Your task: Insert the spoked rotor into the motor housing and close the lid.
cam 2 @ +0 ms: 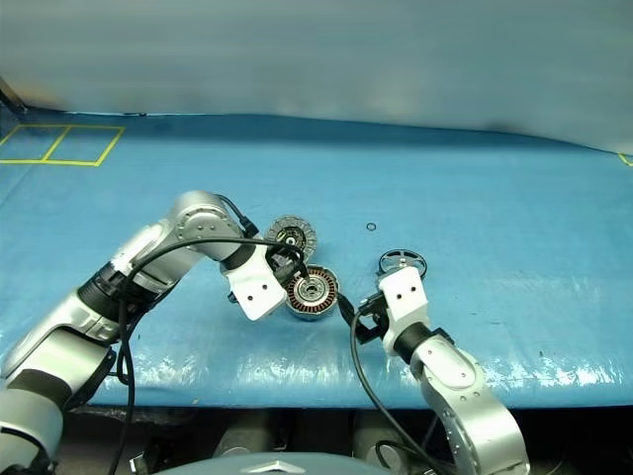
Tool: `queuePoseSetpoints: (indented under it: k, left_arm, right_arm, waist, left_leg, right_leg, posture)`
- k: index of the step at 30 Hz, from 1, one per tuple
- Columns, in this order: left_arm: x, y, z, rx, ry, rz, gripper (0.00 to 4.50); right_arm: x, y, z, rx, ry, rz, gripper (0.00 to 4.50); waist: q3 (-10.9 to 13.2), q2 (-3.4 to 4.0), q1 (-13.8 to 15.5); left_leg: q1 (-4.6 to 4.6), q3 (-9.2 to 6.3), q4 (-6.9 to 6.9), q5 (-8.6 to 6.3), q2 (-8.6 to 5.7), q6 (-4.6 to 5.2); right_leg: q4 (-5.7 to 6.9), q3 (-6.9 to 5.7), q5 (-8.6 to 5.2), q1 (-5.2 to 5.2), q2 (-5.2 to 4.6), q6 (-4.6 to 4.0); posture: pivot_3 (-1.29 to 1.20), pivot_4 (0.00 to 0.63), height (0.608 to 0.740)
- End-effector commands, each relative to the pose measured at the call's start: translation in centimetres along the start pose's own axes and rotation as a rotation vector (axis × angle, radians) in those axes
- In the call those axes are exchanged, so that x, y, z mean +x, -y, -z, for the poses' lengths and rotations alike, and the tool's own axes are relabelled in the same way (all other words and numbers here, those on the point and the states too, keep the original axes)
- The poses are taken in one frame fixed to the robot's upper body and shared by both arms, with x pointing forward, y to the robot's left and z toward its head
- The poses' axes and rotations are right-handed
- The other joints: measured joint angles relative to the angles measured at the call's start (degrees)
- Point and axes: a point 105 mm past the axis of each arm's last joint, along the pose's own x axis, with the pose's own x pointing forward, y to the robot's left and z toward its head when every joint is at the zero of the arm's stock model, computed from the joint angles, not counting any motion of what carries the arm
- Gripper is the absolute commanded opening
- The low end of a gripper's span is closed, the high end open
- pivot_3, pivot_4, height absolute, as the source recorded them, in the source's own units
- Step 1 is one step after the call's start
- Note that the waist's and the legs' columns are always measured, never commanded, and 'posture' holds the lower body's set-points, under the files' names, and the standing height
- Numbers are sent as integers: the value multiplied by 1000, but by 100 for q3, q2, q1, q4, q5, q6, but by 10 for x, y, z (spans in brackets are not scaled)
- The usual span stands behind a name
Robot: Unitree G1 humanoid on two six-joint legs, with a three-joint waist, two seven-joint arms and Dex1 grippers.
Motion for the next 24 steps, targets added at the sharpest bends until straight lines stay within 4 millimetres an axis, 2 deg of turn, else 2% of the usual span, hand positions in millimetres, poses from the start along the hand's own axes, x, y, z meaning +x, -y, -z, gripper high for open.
queuePoseSetpoints:
  k: [1,4,7,11,14,17,24]
  left_arm:
    - [-25,-10,-11,-128,99,-174,4476]
    - [-37,-8,-18,-291,217,-294,4476]
    - [-38,-3,-22,-440,314,-406,4476]
    - [-25,9,-13,-665,331,-624,4476]
    - [-13,25,-17,-808,365,-711,4476]
    - [3,39,-23,-901,385,-798,4476]
    - [13,51,-34,-1054,463,-1031,4476]
  right_arm:
    - [-3,5,-29,-27,100,4,4500]
    - [5,6,-46,-43,147,1,4500]
    - [23,18,-44,-77,68,63,4500]
    - [61,24,-55,-98,14,59,4500]
    - [91,30,-64,-139,-23,67,4500]
    - [119,40,-62,-165,-90,95,4500]
    - [157,57,-56,-135,-185,134,4500]
  waist:
    - [4,6,-37]
    - [9,7,-76]
    - [10,6,-93]
    - [14,6,-120]
    - [20,3,-107]
    - [21,1,-60]
    - [23,5,-50]
  left_leg:
    - [1,0,0,0,1,0]
    - [3,-1,0,2,6,-3]
    - [8,-7,0,5,8,-8]
    - [19,0,-1,8,7,-12]
    - [18,2,-2,10,8,-15]
    - [18,-5,-11,12,6,-17]
    - [18,11,-19,11,-1,-18]
  right_leg:
    - [1,0,1,0,1,1]
    - [6,-1,15,-1,4,24]
    - [9,-2,16,3,10,24]
    - [9,9,28,8,9,6]
    - [12,11,38,2,11,8]
    - [12,6,40,1,9,6]
    - [5,0,46,-3,-15,0]
  posture:
    - [0,150,740]
    - [0,150,740]
    - [0,150,740]
    - [0,150,740]
    - [0,150,740]
    - [0,150,740]
    - [0,150,740]
